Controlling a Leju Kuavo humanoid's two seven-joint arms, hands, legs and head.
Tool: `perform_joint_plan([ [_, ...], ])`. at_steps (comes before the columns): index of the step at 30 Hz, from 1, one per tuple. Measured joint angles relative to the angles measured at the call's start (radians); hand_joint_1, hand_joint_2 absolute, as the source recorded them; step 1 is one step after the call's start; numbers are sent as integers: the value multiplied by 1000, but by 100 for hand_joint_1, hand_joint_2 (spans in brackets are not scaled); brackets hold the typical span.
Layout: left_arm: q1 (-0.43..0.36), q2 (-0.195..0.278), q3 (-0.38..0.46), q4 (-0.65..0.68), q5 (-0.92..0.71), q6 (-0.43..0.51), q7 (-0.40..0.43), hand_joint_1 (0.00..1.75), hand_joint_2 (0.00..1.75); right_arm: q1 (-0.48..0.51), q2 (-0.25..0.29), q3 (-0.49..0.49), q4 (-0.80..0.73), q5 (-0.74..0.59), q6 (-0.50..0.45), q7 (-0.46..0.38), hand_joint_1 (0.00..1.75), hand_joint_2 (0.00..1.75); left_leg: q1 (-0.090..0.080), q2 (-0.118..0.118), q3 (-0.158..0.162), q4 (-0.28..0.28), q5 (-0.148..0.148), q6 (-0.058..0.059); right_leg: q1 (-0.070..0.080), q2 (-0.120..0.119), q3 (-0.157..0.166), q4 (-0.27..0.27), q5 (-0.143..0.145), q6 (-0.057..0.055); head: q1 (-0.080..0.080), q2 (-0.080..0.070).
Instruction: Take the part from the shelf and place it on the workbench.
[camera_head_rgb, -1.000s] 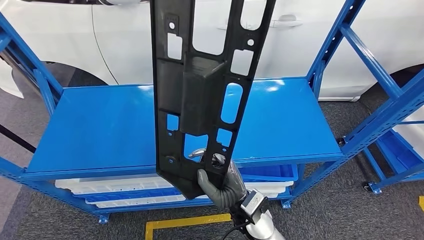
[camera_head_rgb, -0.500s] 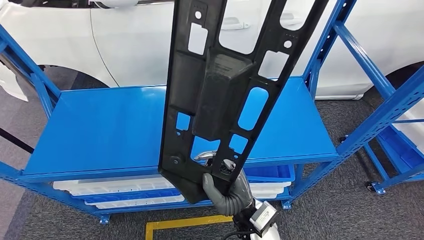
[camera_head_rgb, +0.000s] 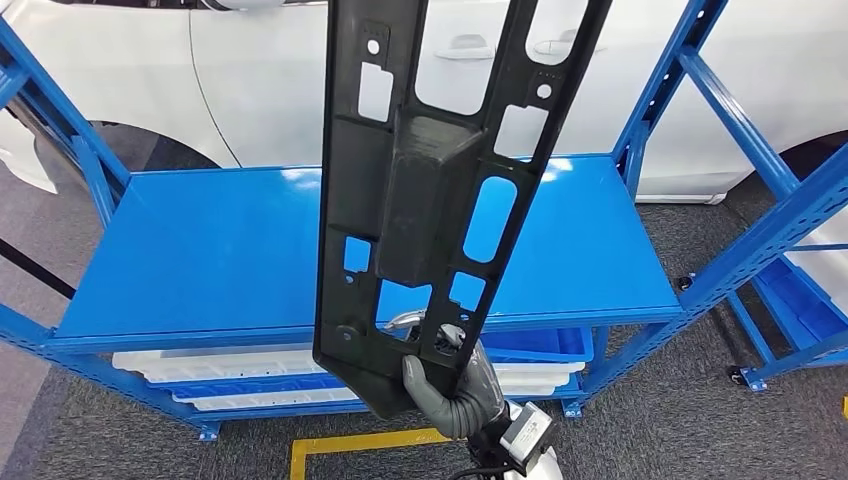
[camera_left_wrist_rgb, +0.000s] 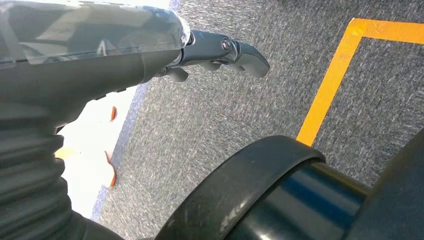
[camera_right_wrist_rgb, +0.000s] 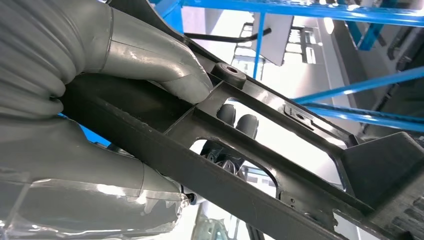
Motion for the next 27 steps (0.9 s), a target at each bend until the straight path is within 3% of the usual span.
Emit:
perform_joint_plan([
  [2,-2,0,2,0,0,-6,1,0,175,-2,0,-1,-3,-1,-1,0,175,175,-2,-3,-9,8,2,-14,1,5,36,-80,26,-9,0,0],
  [5,-1,1,2,0,-1,-17,4,0,175,8,-2,-2,-14,7,-7,0,175,175,0,-5,-17,8,8,-34,7,6,26,-86,36,-35,0,0],
  [6,-1,2,2,0,-1,-19,5,0,175,12,-2,-2,-19,10,-8,0,175,175,2,-4,-23,19,-4,-39,7,4,21,-87,43,-45,0,0],
  [8,-1,2,2,0,-1,-21,6,0,175,15,-2,-3,-26,12,-8,-1,175,175,4,-2,-54,94,-72,-44,7,-1,7,-91,57,-62,0,0],
  [10,-2,3,2,0,-1,-23,7,0,175,19,-2,-4,-30,12,-8,-1,175,175,3,-1,-94,221,-155,-46,14,-4,-11,-90,70,-71,0,0],
  [12,-1,3,2,0,-1,-25,7,0,175,23,-3,-5,-31,15,-8,-1,175,175,2,0,-94,281,-184,-43,24,-6,-31,-89,86,-74,0,0],
  [13,0,3,2,0,-1,-26,7,0,175,25,-3,-5,-31,19,-9,-1,175,175,0,0,-67,256,-173,-37,28,-6,-41,-89,94,-75,0,0],
  [15,-3,3,2,0,-1,-29,6,0,175,26,-3,-6,-34,28,-10,-2,175,175,-10,2,33,114,-135,-18,35,-6,-58,-89,112,-75,0,0],
  [17,-8,2,2,0,-4,-29,5,0,175,26,-2,-6,-38,36,-12,-3,175,175,-21,5,101,3,-109,-1,38,-8,-66,-89,128,-68,0,0],
  [20,-9,1,2,0,-10,-31,3,0,175,25,-2,-7,-42,43,-16,-6,175,175,-28,7,103,-20,-82,10,34,-12,-69,-95,152,-52,0,0],
  [21,-9,0,2,0,-10,-32,3,0,175,25,-2,-7,-43,44,-18,-6,175,175,-26,8,97,-25,-68,14,33,-9,-73,-93,147,-46,0,0],
  [22,-10,-1,2,0,-10,-33,3,0,175,25,-2,-8,-46,45,-19,-7,175,175,-23,10,87,-29,-53,19,32,-5,-81,-78,123,-40,0,0],
  [23,-11,-2,2,0,-11,-33,3,0,175,25,-2,-8,-48,47,-20,-8,175,175,-19,11,75,-33,-37,22,30,-2,-92,-45,80,-33,0,0],
  [25,-13,-2,2,0,-11,-33,4,0,175,25,-3,-8,-51,50,-20,-11,175,175,-16,12,42,-33,-11,25,21,2,-118,73,-29,-20,0,0],
  [26,-13,-2,2,0,-11,-33,5,0,175,25,-3,-8,-52,51,-19,-11,175,175,-15,12,25,-31,2,22,16,1,-125,133,-59,-14,0,0],
  [27,-13,-2,2,0,-11,-34,6,0,175,25,-3,-8,-52,53,-19,-12,175,175,-13,13,6,-29,14,19,12,1,-123,173,-65,-9,0,0],
])
